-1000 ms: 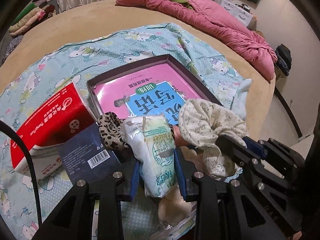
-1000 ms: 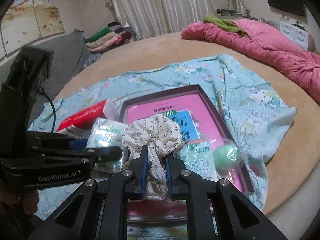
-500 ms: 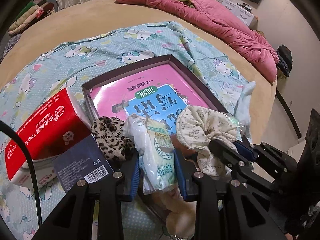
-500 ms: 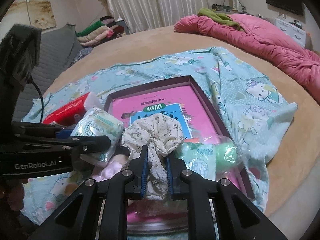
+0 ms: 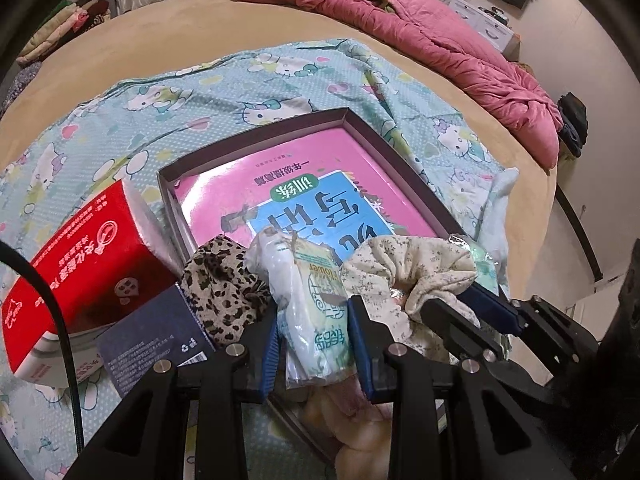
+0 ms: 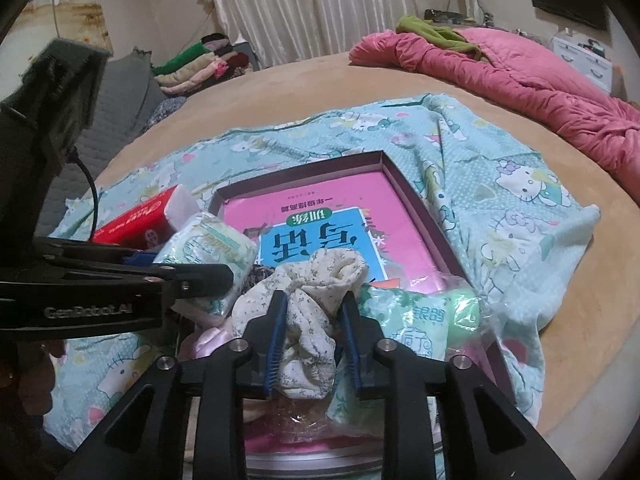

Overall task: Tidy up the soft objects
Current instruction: 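Open the right tool to drop the lace scrunchie while the left tool releases the tissue pack into the tray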

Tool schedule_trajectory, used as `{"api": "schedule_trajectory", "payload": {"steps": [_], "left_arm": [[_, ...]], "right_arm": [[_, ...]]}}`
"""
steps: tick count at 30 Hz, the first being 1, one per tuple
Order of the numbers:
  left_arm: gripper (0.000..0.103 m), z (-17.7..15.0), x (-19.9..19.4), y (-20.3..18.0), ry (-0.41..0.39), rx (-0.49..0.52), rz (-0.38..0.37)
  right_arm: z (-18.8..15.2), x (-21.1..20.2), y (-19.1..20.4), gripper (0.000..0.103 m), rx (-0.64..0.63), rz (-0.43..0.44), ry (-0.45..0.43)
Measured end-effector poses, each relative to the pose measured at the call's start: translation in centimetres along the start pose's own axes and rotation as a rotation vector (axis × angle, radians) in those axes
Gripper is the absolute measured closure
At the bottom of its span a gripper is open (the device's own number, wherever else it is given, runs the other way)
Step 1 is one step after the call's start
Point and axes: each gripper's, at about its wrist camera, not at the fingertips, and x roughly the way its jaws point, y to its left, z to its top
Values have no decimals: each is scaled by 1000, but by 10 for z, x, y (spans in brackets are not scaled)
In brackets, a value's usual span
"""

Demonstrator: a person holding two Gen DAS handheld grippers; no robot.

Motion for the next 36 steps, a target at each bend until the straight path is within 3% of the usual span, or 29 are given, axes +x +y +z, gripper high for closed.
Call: {"api": "schedule_trajectory", "payload": {"steps": [17, 36], "left_arm": [[66, 4, 18, 5, 44, -36, -17], [59, 6, 8, -5, 16, 1, 11]], "right_arm": [[5, -17, -7, 63, 37, -7, -36], [8, -22, -13, 55, 65, -20, -38]]}}
